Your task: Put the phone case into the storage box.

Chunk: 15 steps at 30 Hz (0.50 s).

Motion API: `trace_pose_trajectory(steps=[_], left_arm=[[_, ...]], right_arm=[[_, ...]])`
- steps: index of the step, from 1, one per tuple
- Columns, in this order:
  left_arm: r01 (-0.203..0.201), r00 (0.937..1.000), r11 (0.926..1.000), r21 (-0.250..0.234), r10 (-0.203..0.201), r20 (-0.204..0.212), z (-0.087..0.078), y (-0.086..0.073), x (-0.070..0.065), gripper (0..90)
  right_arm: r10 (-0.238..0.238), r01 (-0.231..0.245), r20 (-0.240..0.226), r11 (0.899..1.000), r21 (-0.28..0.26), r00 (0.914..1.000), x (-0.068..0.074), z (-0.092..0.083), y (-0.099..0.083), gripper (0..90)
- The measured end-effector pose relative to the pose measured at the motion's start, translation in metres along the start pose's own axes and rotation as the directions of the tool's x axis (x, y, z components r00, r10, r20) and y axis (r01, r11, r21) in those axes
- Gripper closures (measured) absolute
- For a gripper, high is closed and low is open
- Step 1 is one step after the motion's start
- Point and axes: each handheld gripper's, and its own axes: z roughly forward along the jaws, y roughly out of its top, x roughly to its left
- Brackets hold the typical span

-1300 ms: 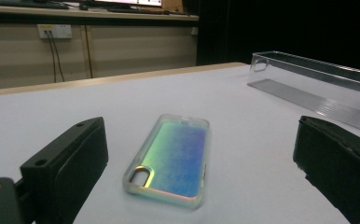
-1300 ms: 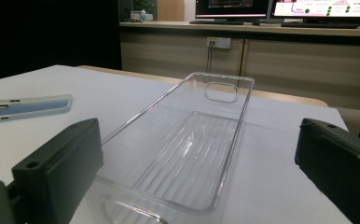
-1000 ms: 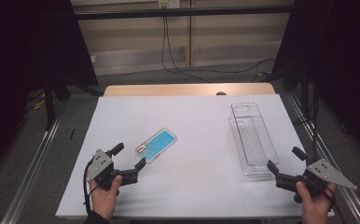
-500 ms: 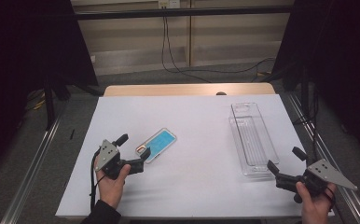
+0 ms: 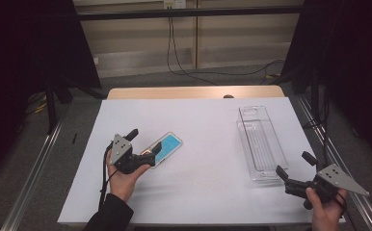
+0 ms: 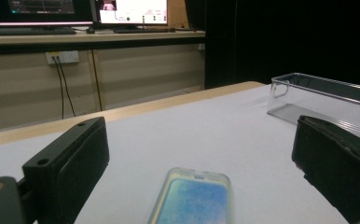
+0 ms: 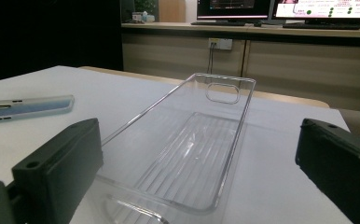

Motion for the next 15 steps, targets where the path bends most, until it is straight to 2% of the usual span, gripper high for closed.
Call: trace_pose_trajectory(steps=[4,5,6,7,10,11,12,15], left_arm=[[-0.014,0.9999,0.9999,-0.008,0.014,0.009,-0.0013,0.0008,0.0007,14.2],[0.006,0.9998,0.9999,-0.011,-0.006,0.018,-0.0017,0.0014,0.0020,14.9],[0.006,0.9998,0.9999,-0.011,-0.006,0.018,-0.0017,0.0014,0.0020,17.0],[0.019,0.9994,0.9998,-0.005,-0.018,0.030,-0.0019,0.0016,0.0031,23.9],[0.002,0.9996,1.0000,0.000,-0.002,0.030,-0.0022,0.0014,0.0037,26.3],[0.009,0.9993,1.0000,0.002,-0.009,0.036,-0.0018,0.0010,0.0038,28.5],[0.015,0.9988,0.9999,0.005,-0.015,0.048,-0.0015,0.0008,0.0040,37.1],[0.023,0.9972,0.9996,-0.014,-0.022,0.071,-0.0031,0.0015,0.0016,50.9]], right_arm=[[-0.001,0.001,-0.002,1.000,0.004,1.0000,0.0004,0.0003,-0.0001,0.0],[-0.002,0.002,-0.003,1.000,0.005,1.0000,0.0005,-0.0001,-0.0002,0.0],[-0.002,0.002,-0.003,1.000,0.005,1.0000,0.0005,-0.0001,-0.0002,0.0],[-0.002,0.002,-0.004,1.000,0.004,1.0000,0.0006,-0.0004,-0.0001,0.0],[0.000,0.000,-0.003,1.000,0.004,1.0000,0.0005,-0.0001,-0.0002,0.0],[-0.001,0.001,-0.002,1.000,0.004,1.0000,0.0005,-0.0001,-0.0002,0.0],[0.002,-0.002,-0.001,1.000,0.003,1.0000,0.0003,-0.0001,-0.0002,0.0],[0.001,-0.001,-0.003,1.000,0.007,1.0000,-0.0004,-0.0001,-0.0006,0.0]])
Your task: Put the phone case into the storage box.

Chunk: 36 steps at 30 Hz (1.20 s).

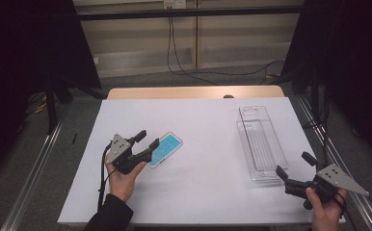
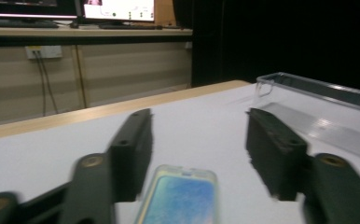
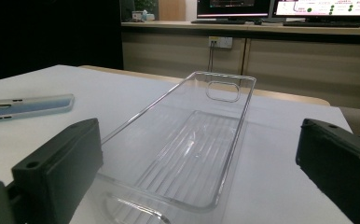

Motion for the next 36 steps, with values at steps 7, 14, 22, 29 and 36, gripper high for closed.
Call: trace_pose_trajectory(steps=[7,14,22,29,36], left_arm=[[0.032,0.9969,0.9994,0.008,-0.033,0.072,-0.002,0.002,-0.001,72.7],[0.024,0.9964,0.9995,0.020,-0.026,0.080,-0.004,0.005,0.003,90.0],[0.007,0.9935,0.9884,0.151,-0.024,0.111,-0.001,0.014,-0.004,90.0],[-0.037,0.9919,0.9627,0.268,0.003,0.127,0.009,0.020,-0.007,90.0],[0.000,0.9891,0.9235,0.384,-0.056,0.136,0.019,0.022,-0.004,90.0]], right_arm=[[0.002,-0.002,-0.001,1.000,0.000,1.0000,0.000,0.000,0.000,0.0],[0.005,-0.005,0.001,1.000,0.004,1.0000,0.000,0.000,0.000,0.0],[0.003,-0.003,0.000,1.000,0.002,1.0000,0.000,0.000,0.000,0.0],[0.006,-0.006,0.003,1.000,0.003,1.0000,0.000,0.000,0.000,0.0],[0.010,-0.010,0.003,1.000,0.001,0.9999,0.000,0.000,0.000,0.0]])
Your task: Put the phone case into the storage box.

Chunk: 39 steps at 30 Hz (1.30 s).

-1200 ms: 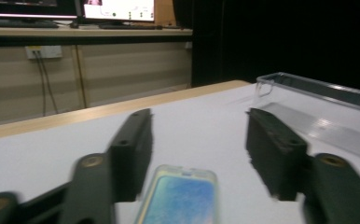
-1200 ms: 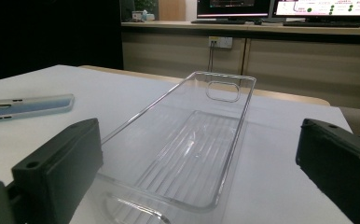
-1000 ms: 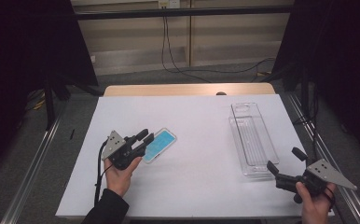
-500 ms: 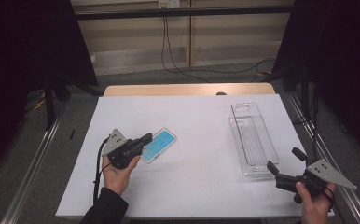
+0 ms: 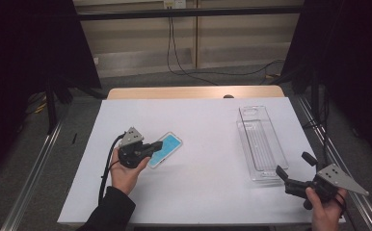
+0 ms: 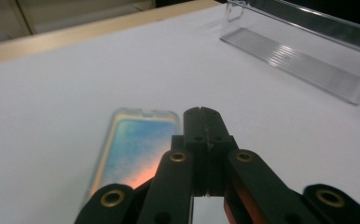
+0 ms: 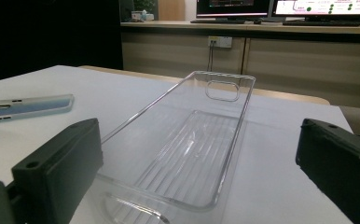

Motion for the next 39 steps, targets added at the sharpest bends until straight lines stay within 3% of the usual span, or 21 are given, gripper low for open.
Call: trace_pose_trajectory(steps=[5,8,10,14,17,19,21,22,25,28,31,32,35,36,39], left_arm=[[-0.006,0.9996,0.9981,0.062,0.004,0.029,0.000,-0.001,-0.002,90.0],[-0.003,0.9996,0.9955,0.095,0.001,0.027,0.001,-0.003,-0.003,90.0],[-0.023,0.9993,0.9914,0.128,0.019,0.033,0.004,-0.005,-0.004,90.0],[-0.030,0.9994,0.9881,0.151,0.026,0.023,0.007,-0.007,-0.008,90.0],[-0.030,0.9994,0.9805,0.194,0.026,0.023,0.012,-0.010,-0.012,90.0],[-0.026,0.9996,0.9678,0.250,0.022,0.020,0.017,-0.014,-0.014,90.0],[-0.020,0.9996,0.9665,0.256,0.015,0.022,0.018,-0.015,-0.015,90.0],[-0.025,0.9994,0.9613,0.274,0.018,0.029,0.020,-0.017,-0.014,90.0],[-0.023,0.9992,0.9569,0.290,0.012,0.038,0.022,-0.019,-0.014,90.0],[-0.005,0.9986,0.9518,0.307,-0.012,0.052,0.026,-0.022,-0.015,90.0],[-0.017,0.9985,0.9436,0.331,-0.002,0.056,0.028,-0.023,-0.016,90.0],[-0.025,0.9981,0.9326,0.360,0.002,0.062,0.030,-0.026,-0.016,90.0],[-0.021,0.9983,0.9294,0.369,-0.001,0.059,0.032,-0.028,-0.017,90.0],[-0.023,0.9988,0.9334,0.358,0.007,0.048,0.032,-0.029,-0.016,90.0],[-0.017,0.9990,0.9313,0.364,0.001,0.045,0.032,-0.029,-0.015,90.0]], right_arm=[[-0.008,0.008,-0.004,1.000,0.001,1.0000,0.000,0.000,0.000,0.0],[-0.009,0.009,-0.005,1.000,-0.001,0.9999,0.001,0.000,0.000,0.0],[-0.008,0.008,-0.006,1.000,0.000,1.0000,0.000,0.000,0.000,0.0],[-0.009,0.009,-0.005,1.000,0.000,0.9999,0.000,0.000,0.000,0.0],[-0.010,0.010,-0.007,1.000,0.000,0.9999,0.001,0.000,0.000,0.0],[-0.014,0.014,-0.012,1.000,0.000,0.9998,0.001,0.000,0.000,0.0],[-0.013,0.013,-0.012,1.000,-0.001,0.9998,0.001,0.000,0.000,0.0],[-0.010,0.010,-0.010,1.000,0.000,0.9999,0.001,0.000,0.000,0.0],[-0.008,0.008,-0.010,1.000,0.000,0.9999,0.001,0.000,0.000,0.0],[-0.009,0.009,-0.011,1.000,-0.001,0.9999,0.001,0.000,0.000,0.0],[-0.010,0.010,-0.011,1.000,-0.001,0.9999,0.001,0.000,0.000,0.0],[-0.010,0.010,-0.012,1.000,0.000,0.9999,0.001,0.000,0.000,0.0],[-0.010,0.010,-0.013,1.000,0.001,0.9999,0.001,0.000,0.000,0.0],[-0.010,0.010,-0.014,1.000,0.000,0.9999,0.001,0.000,0.000,0.0],[-0.009,0.009,-0.013,1.000,0.000,0.9999,0.001,0.000,0.000,0.0]])
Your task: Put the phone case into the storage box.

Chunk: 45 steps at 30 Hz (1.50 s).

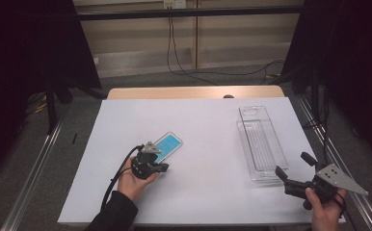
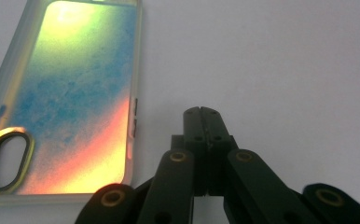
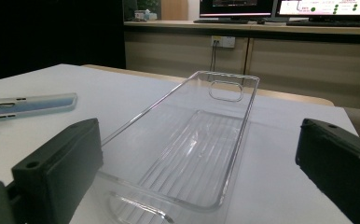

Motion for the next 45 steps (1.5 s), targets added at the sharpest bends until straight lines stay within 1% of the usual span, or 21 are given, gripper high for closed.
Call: trace_pose_trajectory(steps=[1,3,7,8,12,16,20,26,29,30,34,38,40,41,42,44,45], left_arm=[[0.002,1.0000,0.9999,0.014,-0.002,0.000,0.002,-0.002,0.001,90.0],[0.001,1.0000,0.9997,0.023,-0.001,-0.005,0.004,-0.003,0.002,90.0],[0.014,0.9999,0.9996,0.025,-0.013,-0.002,0.004,-0.003,0.003,90.0],[0.011,0.9999,0.9996,0.025,-0.011,0.001,0.004,-0.003,0.004,90.0],[0.007,0.9999,0.9996,0.027,-0.006,-0.015,0.003,-0.003,0.004,90.0],[0.009,0.9998,0.9996,0.028,-0.009,-0.019,0.002,-0.003,0.006,90.0],[0.025,0.9993,0.9992,0.030,-0.024,-0.029,0.001,-0.004,0.009,90.0],[0.032,0.9990,0.9990,0.033,-0.031,-0.033,-0.001,-0.005,0.012,90.0],[0.027,0.9985,0.9988,0.041,-0.025,-0.048,-0.003,-0.005,0.014,90.0],[0.034,0.9983,0.9988,0.037,-0.032,-0.050,-0.004,-0.006,0.016,90.0],[0.042,0.9977,0.9984,0.037,-0.040,-0.054,-0.004,-0.007,0.017,90.0],[0.030,0.9978,0.9988,0.039,-0.028,-0.060,-0.005,-0.007,0.018,90.0],[0.034,0.9979,0.9986,0.041,-0.032,-0.057,-0.005,-0.007,0.019,90.0],[0.040,0.9975,0.9984,0.039,-0.038,-0.060,-0.005,-0.007,0.019,90.0],[0.036,0.9971,0.9985,0.042,-0.033,-0.069,-0.006,-0.007,0.019,90.0],[0.042,0.9969,0.9982,0.043,-0.039,-0.068,-0.006,-0.007,0.020,90.0],[0.050,0.9966,0.9979,0.041,-0.048,-0.067,-0.006,-0.007,0.020,90.0]], right_arm=[[-0.001,0.001,0.000,1.000,0.000,1.0000,0.000,0.000,0.000,0.0],[-0.002,0.002,-0.001,1.000,0.001,1.0000,0.000,0.000,0.000,0.0],[-0.001,0.001,-0.001,1.000,0.000,1.0000,0.000,0.000,0.000,0.0],[-0.001,0.001,-0.001,1.000,0.000,1.0000,0.000,0.000,0.000,0.0],[-0.004,0.004,-0.001,1.000,0.002,1.0000,0.000,0.000,0.000,0.0],[-0.003,0.003,-0.002,1.000,0.001,1.0000,0.001,0.000,0.000,0.0],[-0.005,0.005,-0.001,1.000,0.002,1.0000,0.000,0.000,0.000,0.1],[-0.004,0.004,-0.003,1.000,0.000,1.0000,0.000,-0.001,0.000,0.0],[-0.004,0.004,-0.009,1.000,-0.003,1.0000,0.001,-0.001,0.000,0.0],[-0.006,0.006,-0.009,1.000,-0.003,0.9999,0.001,-0.001,0.000,0.0],[-0.004,0.004,-0.006,1.000,0.000,1.0000,0.001,0.000,0.000,0.0],[-0.005,0.005,-0.007,1.000,0.001,1.0000,0.001,-0.001,0.000,0.0],[-0.006,0.006,-0.007,1.000,0.000,1.0000,0.001,-0.001,0.000,0.0],[-0.007,0.007,-0.011,1.000,0.000,0.9999,0.001,0.000,0.000,0.0],[-0.007,0.007,-0.011,1.000,0.000,0.9999,0.001,0.000,0.000,0.0],[-0.005,0.005,-0.009,1.000,0.000,0.9999,0.001,0.000,0.000,0.0],[-0.005,0.005,-0.009,1.000,0.001,0.9999,0.001,0.000,0.000,0.0]])
